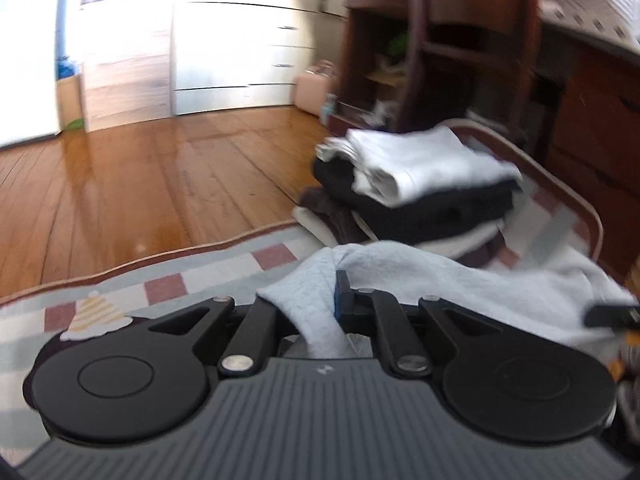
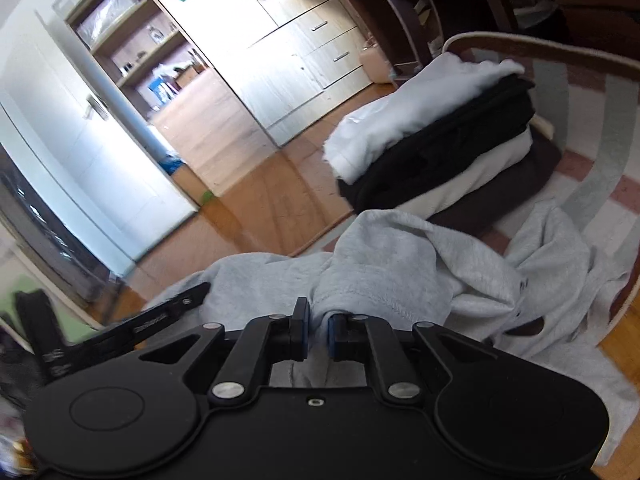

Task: Fold clothes
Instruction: 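Lift the sweatshirt with both grippers and carry it onto open rug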

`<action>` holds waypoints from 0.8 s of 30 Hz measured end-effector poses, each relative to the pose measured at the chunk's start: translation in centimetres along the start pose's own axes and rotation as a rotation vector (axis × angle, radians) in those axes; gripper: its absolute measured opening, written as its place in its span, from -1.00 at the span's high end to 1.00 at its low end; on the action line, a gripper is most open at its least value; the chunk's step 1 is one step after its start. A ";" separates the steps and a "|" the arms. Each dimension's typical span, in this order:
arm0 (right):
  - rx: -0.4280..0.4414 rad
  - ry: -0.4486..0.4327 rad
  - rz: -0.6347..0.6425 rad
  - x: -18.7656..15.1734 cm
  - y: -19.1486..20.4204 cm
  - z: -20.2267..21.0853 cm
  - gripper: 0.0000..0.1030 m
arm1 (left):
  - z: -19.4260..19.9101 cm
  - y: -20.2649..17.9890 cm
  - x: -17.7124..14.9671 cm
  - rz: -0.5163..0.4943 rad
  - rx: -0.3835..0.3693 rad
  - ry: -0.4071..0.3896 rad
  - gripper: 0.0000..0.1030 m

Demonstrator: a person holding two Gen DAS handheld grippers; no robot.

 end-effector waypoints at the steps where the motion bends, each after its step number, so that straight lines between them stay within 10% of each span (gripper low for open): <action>1: 0.017 -0.005 -0.006 0.2 0.1 0.4 0.77 | 0.4 0.2 0.5 0.007 0.003 -0.018 0.87; 24: 0.191 0.084 0.234 2.2 8.2 -1.1 0.77 | 9.6 3.1 7.4 -0.004 0.141 -0.184 0.87</action>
Point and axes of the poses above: each gripper's, at about its wrist camera, not at the fingertips, and z roughly against the way its jaws point, y to its left, x to its top, the point moved 10 cm from there along -z, roughly the way its jaws point, and after that the axes turned 15 degrees about -z, right-handed, at the moved point
